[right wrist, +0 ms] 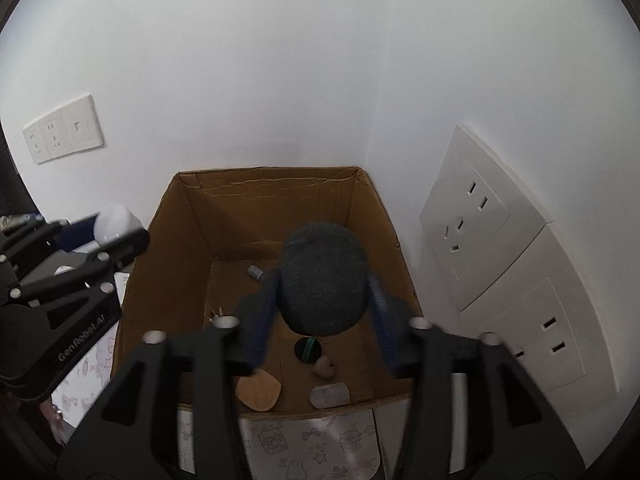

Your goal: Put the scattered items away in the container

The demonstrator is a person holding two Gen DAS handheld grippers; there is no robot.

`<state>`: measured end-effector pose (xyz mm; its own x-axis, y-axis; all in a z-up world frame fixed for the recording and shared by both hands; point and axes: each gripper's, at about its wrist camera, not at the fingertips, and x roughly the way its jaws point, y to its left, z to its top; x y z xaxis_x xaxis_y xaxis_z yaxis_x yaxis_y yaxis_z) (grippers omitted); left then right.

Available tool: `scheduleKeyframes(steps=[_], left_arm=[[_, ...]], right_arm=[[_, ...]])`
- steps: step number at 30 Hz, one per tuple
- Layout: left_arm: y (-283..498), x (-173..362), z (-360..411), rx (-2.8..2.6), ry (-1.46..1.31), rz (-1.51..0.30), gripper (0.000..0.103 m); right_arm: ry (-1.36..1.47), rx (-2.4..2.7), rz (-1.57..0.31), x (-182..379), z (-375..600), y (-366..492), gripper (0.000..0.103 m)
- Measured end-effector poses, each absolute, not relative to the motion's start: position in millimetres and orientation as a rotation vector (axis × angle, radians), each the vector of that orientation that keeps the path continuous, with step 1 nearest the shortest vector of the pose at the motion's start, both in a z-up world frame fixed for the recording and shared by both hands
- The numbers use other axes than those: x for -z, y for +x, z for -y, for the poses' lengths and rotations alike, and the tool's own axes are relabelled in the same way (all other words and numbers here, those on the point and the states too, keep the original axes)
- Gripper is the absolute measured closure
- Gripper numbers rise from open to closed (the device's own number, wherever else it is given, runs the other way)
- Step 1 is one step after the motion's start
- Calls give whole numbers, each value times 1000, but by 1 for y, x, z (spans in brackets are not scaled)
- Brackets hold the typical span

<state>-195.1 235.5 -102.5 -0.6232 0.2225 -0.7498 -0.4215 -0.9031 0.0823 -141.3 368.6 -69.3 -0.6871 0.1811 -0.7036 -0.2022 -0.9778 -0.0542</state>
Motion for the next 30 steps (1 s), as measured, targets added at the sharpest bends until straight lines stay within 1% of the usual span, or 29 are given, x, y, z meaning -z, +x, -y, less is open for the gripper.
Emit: scheduleKeyframes(steps=[1, 2, 5, 10, 20, 30], left_arm=[[-196, 105, -237, -2556, -1114, -402, 2], [-197, 106, -237, -2579, -1099, -423, 0], [-199, 106, -234, -2584, -1098, -388, 0], [-205, 113, -235, -2584, -1124, -423, 0], [-207, 117, -233, -2576, -1146, -443, 0], [-185, 95, -201, -2698, -1168, -361, 0]], right_arm=[[-1119, -2707, -60, 69, -370, -142, 22], [-1119, -2703, -70, 69, -372, -142, 8], [-1126, -2689, -75, 71, -374, -142, 0], [-1195, -2625, -70, 80, -375, -147, 0], [-1178, -2603, -60, 80, -375, -143, 0], [-1148, -2627, -60, 69, -366, -128, 0]])
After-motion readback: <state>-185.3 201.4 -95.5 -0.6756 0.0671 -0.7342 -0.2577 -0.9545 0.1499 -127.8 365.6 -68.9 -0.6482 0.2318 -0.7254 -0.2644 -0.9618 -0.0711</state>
